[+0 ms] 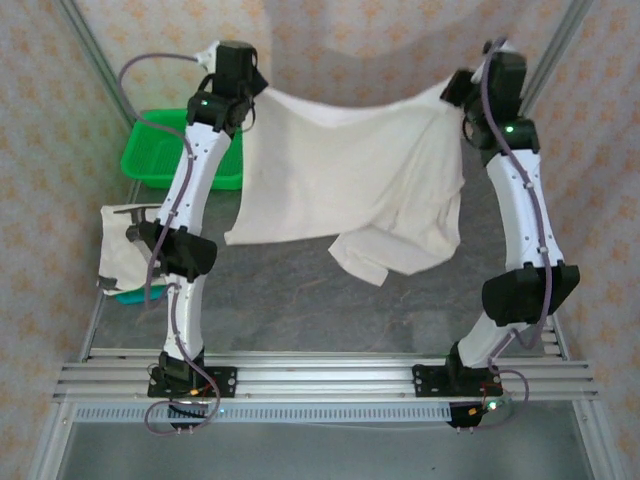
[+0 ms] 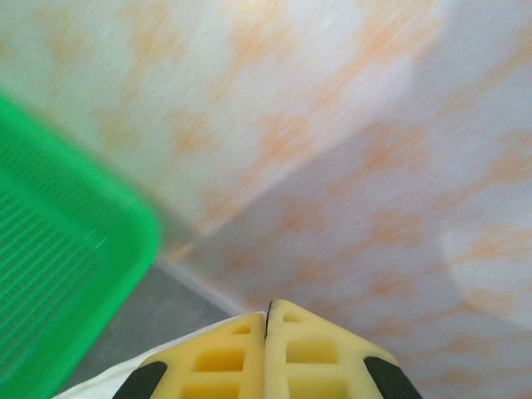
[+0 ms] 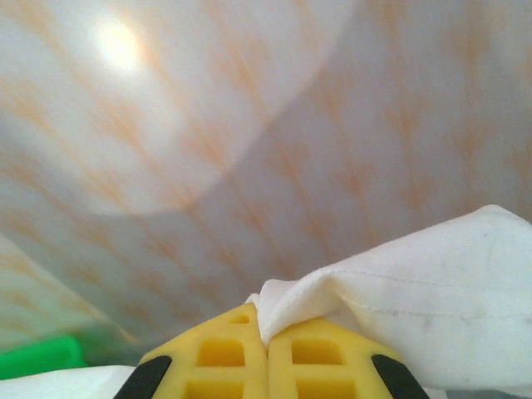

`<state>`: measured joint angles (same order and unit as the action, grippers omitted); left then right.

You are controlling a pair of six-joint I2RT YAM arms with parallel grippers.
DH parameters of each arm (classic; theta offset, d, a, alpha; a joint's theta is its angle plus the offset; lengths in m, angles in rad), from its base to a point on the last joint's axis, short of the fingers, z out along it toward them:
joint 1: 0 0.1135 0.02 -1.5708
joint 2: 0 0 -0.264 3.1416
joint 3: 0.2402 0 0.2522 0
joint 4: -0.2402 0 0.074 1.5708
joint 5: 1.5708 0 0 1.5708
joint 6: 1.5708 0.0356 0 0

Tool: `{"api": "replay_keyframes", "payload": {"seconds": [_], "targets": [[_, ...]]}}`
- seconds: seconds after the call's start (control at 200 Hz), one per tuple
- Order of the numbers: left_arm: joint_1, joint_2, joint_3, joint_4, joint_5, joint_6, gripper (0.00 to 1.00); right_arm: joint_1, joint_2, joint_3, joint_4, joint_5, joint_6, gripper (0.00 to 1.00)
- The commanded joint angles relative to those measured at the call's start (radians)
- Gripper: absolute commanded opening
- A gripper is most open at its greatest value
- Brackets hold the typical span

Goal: Fold and stack the t-shirts

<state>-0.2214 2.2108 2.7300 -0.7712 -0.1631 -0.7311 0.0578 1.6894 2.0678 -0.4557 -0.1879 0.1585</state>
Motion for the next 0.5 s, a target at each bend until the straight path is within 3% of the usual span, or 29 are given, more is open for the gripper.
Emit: {"api": "replay_keyframes", "payload": {"seconds": [0.0, 0.105, 0.24, 0.32, 0.495], "targets": [[0.014, -0.060, 0.200, -0.021, 0.018, 0.032, 0.00, -0.009, -0.043, 0.223, 0.042, -0.029, -0.042, 0.00], [0.022, -0.193, 0.096, 0.048, 0.021, 0.039, 0.00, -0.009, -0.092, 0.307, 0.044, -0.048, -0.077, 0.00], [0.025, -0.422, -0.158, 0.129, 0.023, 0.073, 0.00, -0.009, -0.197, 0.251, 0.033, -0.034, -0.118, 0.00], [0.025, -0.535, -0.349, 0.158, 0.038, 0.077, 0.00, -0.008, -0.280, 0.120, 0.035, -0.041, -0.130, 0.00], [0.024, -0.775, -0.902, 0.227, 0.075, 0.027, 0.00, -0.009, -0.540, -0.378, 0.052, -0.122, -0.106, 0.00]]}}
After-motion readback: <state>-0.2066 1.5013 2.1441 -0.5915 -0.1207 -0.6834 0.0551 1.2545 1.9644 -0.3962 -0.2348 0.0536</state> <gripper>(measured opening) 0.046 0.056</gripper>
